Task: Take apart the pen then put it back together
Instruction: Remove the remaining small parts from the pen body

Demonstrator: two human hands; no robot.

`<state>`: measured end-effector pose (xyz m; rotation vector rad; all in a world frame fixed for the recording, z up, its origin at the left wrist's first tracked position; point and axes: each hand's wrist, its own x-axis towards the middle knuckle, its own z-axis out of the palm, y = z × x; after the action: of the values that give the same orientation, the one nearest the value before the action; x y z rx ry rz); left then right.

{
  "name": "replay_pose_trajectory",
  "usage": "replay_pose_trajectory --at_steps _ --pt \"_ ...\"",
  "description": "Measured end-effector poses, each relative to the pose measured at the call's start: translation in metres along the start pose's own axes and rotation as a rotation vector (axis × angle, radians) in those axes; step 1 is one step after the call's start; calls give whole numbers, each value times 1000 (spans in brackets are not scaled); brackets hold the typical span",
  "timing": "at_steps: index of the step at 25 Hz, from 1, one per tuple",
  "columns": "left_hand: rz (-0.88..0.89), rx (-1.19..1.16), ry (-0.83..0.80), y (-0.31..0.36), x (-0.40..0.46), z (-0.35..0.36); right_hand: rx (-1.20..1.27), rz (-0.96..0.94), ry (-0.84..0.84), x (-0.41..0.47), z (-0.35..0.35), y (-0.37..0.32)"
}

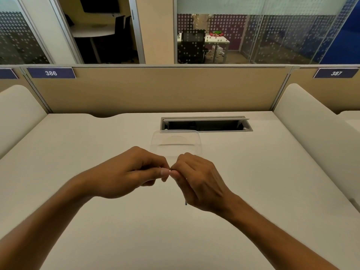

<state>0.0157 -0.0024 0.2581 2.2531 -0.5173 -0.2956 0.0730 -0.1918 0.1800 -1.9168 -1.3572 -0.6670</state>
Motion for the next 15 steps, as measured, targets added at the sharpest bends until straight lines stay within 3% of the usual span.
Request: replay_pose_trajectory --at_steps 5,8,12,15 --pt "44 450 210 -6 1 12 535 601 -38 3 6 -8" --pt "22 648 255 -7 4 17 784 813 -109 6 5 -4" --pt "32 658 251 -8 7 18 779 764 -123 4 3 -5" --pt "84 461 214 -4 8 14 520 544 -45 2 2 -7"
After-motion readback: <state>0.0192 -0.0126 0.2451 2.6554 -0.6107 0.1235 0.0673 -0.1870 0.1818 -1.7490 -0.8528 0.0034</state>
